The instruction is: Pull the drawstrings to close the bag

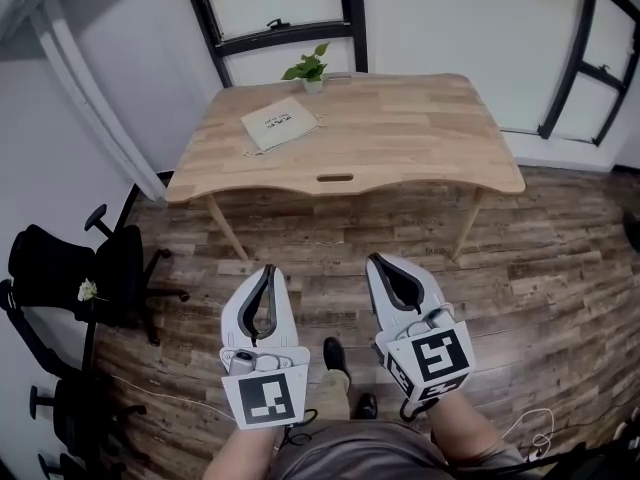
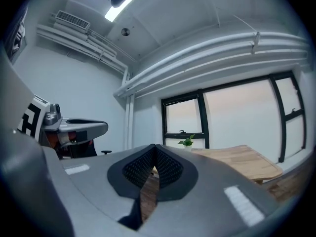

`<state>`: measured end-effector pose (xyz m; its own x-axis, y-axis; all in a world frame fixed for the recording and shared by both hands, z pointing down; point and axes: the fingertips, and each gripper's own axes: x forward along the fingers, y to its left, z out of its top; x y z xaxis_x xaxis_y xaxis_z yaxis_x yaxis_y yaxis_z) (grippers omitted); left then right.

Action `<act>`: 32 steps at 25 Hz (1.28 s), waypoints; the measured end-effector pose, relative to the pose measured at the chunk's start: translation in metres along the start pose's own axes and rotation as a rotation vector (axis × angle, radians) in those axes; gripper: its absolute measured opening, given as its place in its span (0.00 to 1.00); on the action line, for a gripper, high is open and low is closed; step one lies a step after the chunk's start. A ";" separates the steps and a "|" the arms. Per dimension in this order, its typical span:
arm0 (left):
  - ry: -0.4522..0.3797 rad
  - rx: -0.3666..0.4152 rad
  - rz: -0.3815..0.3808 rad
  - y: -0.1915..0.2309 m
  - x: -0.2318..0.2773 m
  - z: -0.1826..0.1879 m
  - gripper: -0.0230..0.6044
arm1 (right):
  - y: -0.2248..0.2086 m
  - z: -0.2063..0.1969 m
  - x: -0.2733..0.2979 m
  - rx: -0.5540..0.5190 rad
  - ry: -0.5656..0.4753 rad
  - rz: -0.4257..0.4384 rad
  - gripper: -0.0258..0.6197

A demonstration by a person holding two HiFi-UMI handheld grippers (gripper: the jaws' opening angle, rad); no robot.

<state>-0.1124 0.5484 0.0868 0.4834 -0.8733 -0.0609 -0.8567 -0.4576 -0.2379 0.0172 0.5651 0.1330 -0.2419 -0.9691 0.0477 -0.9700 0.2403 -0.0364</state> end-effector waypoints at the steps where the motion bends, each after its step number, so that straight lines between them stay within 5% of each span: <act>1: 0.003 0.000 0.000 0.002 0.008 -0.004 0.04 | -0.003 -0.002 0.006 -0.002 0.003 0.003 0.08; 10: -0.003 -0.019 -0.017 0.036 0.108 -0.033 0.04 | -0.038 -0.007 0.105 -0.024 0.019 0.010 0.08; 18: -0.031 0.045 -0.045 0.076 0.193 -0.040 0.04 | -0.059 0.011 0.204 -0.038 0.013 0.021 0.09; 23: -0.046 0.104 -0.069 0.099 0.227 -0.046 0.04 | -0.062 0.022 0.250 -0.058 0.001 0.025 0.08; 32: -0.042 0.054 -0.064 0.113 0.266 -0.062 0.04 | -0.081 0.029 0.286 -0.071 -0.004 0.008 0.08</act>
<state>-0.0921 0.2541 0.1036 0.5454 -0.8339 -0.0846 -0.8132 -0.5019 -0.2946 0.0271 0.2665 0.1208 -0.2494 -0.9674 0.0439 -0.9674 0.2509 0.0338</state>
